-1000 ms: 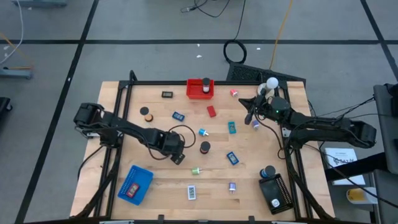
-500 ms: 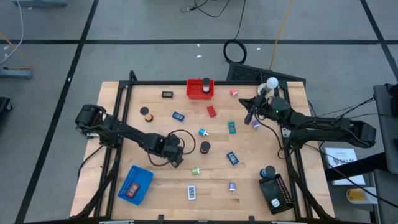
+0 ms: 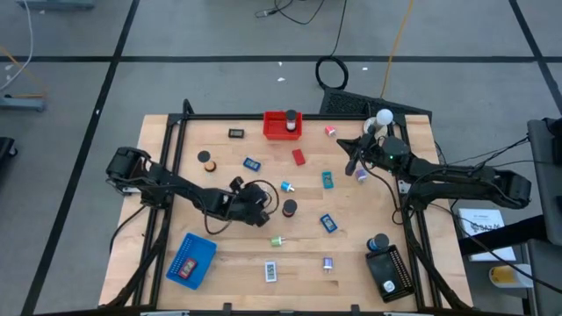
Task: Pick & Place Office items
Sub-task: Put the middle dark blue charger adapter into the black bin
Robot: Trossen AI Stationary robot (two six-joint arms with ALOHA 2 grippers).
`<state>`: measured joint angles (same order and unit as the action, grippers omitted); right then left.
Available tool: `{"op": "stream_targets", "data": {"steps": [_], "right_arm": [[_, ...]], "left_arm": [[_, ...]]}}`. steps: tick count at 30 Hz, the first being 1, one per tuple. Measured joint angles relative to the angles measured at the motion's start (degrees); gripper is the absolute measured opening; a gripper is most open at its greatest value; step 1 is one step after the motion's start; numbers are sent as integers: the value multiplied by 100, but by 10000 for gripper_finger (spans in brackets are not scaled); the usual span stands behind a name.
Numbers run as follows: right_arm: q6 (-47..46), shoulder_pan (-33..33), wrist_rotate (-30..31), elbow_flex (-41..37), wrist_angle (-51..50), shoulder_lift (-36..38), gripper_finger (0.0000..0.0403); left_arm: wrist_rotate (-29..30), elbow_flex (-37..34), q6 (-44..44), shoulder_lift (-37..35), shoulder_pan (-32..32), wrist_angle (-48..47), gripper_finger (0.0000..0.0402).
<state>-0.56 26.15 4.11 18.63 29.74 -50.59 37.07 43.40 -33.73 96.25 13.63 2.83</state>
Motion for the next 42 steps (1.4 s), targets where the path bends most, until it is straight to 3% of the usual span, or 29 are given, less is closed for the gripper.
{"op": "stream_targets", "data": {"steps": [7, 11, 17, 25, 34, 42], "right_arm": [[-457, -1, -461, 80, -5, -117, 4], [-705, 1, -577, 232, -35, -478, 4], [-2100, -215, -1044, 740, -198, -1579, 18], [-3304, -943, -1057, 1990, -877, -3093, 120], [-3676, -1287, -1489, 3410, -992, -4389, 233], [-3795, -1462, -1645, 4333, -1217, -5347, 272]], "left_arm": [[-96, -1753, 1308, 0, -450, 4041, 134], [-463, -2348, 1943, 100, -643, 5200, 134], [-561, -2180, 2546, 133, -775, 5325, 134], [-490, -1714, 3221, 221, -982, 5068, 134], [-236, -1545, 3451, 674, -890, 5095, 134], [-42, -1543, 3426, 728, -794, 5151, 134]]}}
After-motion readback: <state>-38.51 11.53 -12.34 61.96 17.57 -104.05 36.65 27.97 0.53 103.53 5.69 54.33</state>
